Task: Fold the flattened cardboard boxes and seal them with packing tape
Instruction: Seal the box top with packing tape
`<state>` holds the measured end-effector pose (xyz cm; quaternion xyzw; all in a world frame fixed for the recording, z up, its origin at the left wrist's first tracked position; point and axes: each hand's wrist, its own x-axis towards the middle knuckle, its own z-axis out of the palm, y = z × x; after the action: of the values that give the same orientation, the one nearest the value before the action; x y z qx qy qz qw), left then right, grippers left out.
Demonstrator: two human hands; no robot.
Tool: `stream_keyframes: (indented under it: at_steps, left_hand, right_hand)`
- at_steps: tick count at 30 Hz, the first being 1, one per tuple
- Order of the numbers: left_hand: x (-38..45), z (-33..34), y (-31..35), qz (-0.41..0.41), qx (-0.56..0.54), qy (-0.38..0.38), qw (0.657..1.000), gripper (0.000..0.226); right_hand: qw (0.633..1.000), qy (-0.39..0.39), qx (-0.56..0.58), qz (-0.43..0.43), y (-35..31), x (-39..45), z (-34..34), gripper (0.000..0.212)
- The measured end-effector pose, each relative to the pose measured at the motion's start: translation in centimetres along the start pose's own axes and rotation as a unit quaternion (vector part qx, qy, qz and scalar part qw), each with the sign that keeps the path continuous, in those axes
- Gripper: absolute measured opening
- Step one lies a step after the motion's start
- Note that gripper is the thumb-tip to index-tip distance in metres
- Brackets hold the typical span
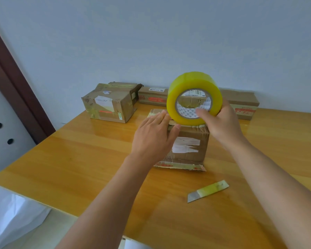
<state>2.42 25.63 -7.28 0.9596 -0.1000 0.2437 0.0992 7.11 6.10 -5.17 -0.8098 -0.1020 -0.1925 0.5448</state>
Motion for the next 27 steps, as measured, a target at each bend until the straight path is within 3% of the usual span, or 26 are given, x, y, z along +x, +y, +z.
stream_keyframes:
  at_steps: [5,10,14,21,27]
  left_hand:
    - [-0.1,-0.5,0.4,-0.014,-0.008,-0.021,1.000,0.061]
    - [-0.3,0.3,0.8,0.003,0.016,0.001,1.000,0.069]
    - [-0.2,0.0,1.1,-0.006,0.019,0.000,1.000,0.070]
    - [-0.2,0.4,1.7,0.011,0.041,-0.002,0.999,0.065]
    - [0.3,0.4,2.2,0.012,0.043,0.002,0.999,0.060]
  right_hand:
    - [0.996,0.077,0.034,0.006,-0.3,0.0,-0.6,0.023]
    - [0.997,0.023,0.059,0.047,-0.2,-0.2,0.4,0.029]
    - [0.995,0.073,0.055,0.046,0.1,0.1,-0.6,0.021]
    - [0.996,0.030,0.076,0.029,0.2,-0.6,0.1,0.051]
    - [0.999,0.044,0.031,0.006,0.7,-0.3,-0.2,0.050]
